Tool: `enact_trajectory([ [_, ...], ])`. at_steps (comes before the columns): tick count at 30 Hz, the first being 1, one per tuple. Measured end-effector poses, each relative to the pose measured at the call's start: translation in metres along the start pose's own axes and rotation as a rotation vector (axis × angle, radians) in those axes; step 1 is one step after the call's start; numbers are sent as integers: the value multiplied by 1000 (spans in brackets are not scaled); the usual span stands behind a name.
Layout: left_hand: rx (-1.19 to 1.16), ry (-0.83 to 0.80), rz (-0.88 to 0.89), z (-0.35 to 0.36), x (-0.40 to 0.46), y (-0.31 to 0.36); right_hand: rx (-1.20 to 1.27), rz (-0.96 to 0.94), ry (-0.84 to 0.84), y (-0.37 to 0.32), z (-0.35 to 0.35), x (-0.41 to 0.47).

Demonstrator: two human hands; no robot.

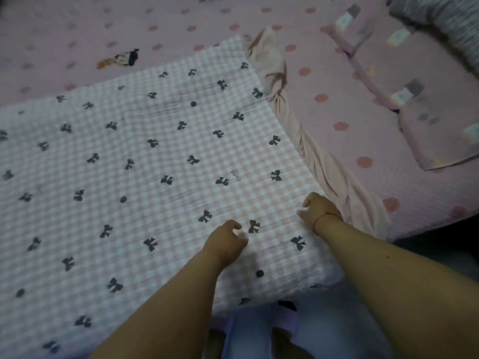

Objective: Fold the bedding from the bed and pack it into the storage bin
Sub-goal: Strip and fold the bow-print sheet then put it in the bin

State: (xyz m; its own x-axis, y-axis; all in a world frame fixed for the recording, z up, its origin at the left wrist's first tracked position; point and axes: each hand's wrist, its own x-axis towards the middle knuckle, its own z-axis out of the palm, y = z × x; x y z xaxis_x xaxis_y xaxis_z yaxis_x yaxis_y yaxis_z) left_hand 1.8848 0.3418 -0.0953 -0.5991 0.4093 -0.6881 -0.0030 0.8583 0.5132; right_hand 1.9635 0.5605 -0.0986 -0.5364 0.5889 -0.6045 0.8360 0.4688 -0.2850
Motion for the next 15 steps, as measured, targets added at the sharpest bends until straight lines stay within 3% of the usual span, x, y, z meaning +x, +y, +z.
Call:
enact_trajectory([
  [15, -290, 281, -215, -92, -152, -188, -229, -307, -141, -155, 97, -128],
])
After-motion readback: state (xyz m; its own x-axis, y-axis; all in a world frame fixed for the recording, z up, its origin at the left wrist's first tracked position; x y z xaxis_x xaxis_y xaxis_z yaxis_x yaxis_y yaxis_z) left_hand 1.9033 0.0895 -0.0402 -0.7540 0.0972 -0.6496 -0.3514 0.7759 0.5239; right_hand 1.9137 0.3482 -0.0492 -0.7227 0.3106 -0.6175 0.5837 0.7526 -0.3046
